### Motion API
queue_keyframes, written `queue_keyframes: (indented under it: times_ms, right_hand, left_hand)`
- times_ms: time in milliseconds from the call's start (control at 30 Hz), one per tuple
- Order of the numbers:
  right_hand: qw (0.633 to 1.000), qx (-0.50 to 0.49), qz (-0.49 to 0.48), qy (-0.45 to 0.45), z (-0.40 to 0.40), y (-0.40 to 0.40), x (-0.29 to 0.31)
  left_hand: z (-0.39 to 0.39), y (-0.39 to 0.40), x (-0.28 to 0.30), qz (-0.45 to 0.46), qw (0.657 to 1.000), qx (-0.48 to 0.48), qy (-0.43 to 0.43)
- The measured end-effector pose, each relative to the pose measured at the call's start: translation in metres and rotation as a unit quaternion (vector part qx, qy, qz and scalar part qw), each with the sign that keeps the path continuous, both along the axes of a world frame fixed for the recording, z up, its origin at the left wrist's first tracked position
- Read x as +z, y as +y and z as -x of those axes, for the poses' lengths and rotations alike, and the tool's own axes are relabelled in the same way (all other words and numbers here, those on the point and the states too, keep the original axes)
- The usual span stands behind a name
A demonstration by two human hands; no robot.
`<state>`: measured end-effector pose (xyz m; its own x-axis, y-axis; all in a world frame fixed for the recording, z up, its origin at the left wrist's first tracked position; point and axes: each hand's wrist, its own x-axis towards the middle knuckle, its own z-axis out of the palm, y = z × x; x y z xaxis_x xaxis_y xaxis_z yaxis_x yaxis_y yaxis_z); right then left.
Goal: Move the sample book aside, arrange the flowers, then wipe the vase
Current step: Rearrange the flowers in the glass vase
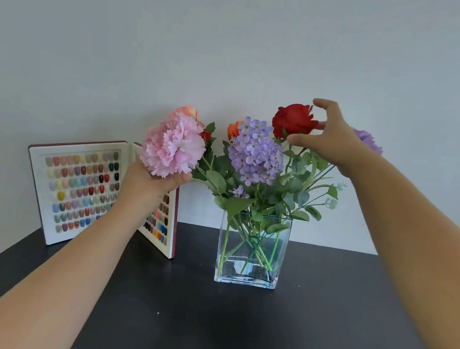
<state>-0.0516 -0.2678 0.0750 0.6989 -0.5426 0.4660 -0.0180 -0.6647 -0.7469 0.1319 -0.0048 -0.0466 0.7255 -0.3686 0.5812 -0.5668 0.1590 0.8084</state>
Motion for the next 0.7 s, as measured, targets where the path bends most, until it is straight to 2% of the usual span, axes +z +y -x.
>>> queue_keyframes:
  times_ms: [133,267,333,400,433,500,600,700]
  right_hand:
    - [1.0,0.014,-0.009,0.001,-0.006,0.008,-0.019]
    - [0.997,-0.067,0.012,-0.021,0.013,0.014,-0.018]
    - [0.989,-0.115,0.032,-0.083,0.026,0.023,-0.02]
    - [0.972,-0.126,0.069,-0.187,0.035,0.044,-0.032]
    - [0.962,-0.111,0.101,-0.229,0.038,0.058,-0.039]
    - [0.94,-0.074,0.217,-0.254,0.038,0.082,-0.052]
    - [0.899,-0.016,0.374,-0.227,0.027,0.101,-0.065]
    - [0.875,0.041,0.451,-0.17,0.008,0.111,-0.079]
  left_hand:
    - [0.004,-0.001,-0.013,-0.041,0.997,-0.044,0.053]
    - [0.01,-0.012,-0.035,-0.078,0.985,-0.086,0.127]
    - [0.011,-0.02,-0.042,-0.093,0.982,-0.095,0.137]
    - [0.01,-0.028,-0.046,-0.112,0.978,-0.098,0.149]
    - [0.009,-0.032,-0.047,-0.111,0.975,-0.098,0.164]
    - [0.007,-0.042,-0.045,-0.08,0.967,-0.101,0.221]
    - [0.007,-0.057,-0.036,-0.015,0.948,-0.102,0.302]
    - [0.006,-0.066,-0.027,0.009,0.94,-0.099,0.326]
